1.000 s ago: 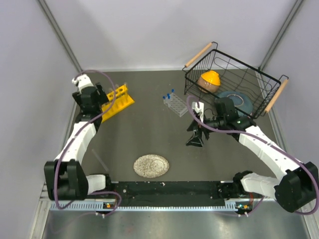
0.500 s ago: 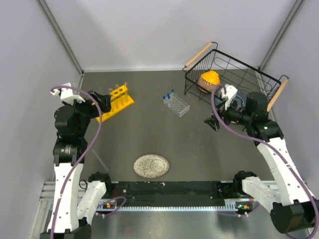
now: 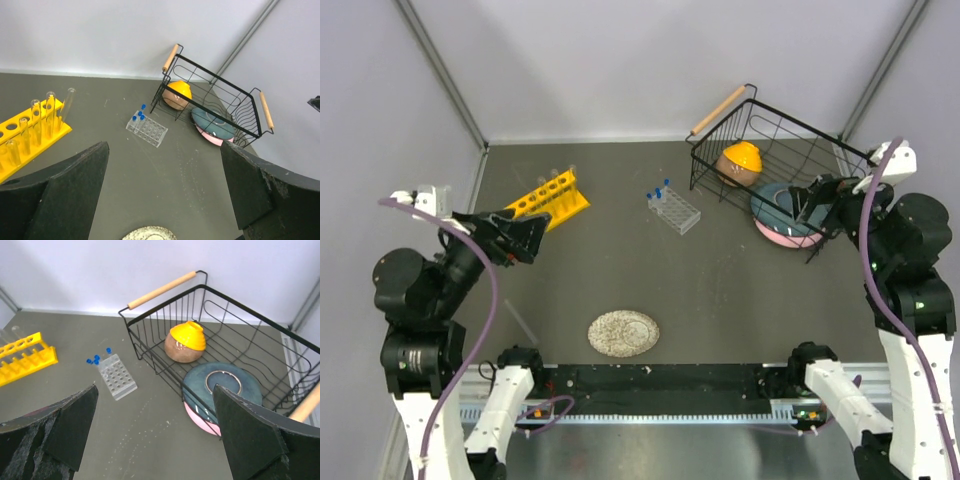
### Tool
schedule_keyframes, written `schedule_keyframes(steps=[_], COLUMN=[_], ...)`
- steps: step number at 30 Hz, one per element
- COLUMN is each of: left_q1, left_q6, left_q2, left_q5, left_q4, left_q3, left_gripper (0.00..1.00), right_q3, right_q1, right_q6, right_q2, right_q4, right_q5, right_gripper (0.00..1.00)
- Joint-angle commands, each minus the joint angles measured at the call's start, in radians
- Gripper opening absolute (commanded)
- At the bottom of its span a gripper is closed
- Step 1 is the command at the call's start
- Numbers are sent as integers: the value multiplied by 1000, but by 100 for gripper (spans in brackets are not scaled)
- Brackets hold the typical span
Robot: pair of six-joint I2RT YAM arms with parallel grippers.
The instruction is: Organize the chemistry lab equipment
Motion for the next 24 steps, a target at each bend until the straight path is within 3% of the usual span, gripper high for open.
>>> schedule_keyframes(steps=[1, 9, 24], left_q1=[2, 2, -10], left_q6=[4, -2, 67], left_q2=[-18, -29, -136], left_q5=[29, 46, -1], left_q4=[-65, -89, -143], left_q3=[57, 98, -29], left_gripper=[99, 99, 99], right_q3=[57, 66, -17], right_q1=[-33, -47, -53], right_q6=[54, 42, 22], right_q2=[8, -26, -70], right_q4=[-76, -108, -117], right_q5=[95, 103, -6], right_gripper=[99, 99, 99])
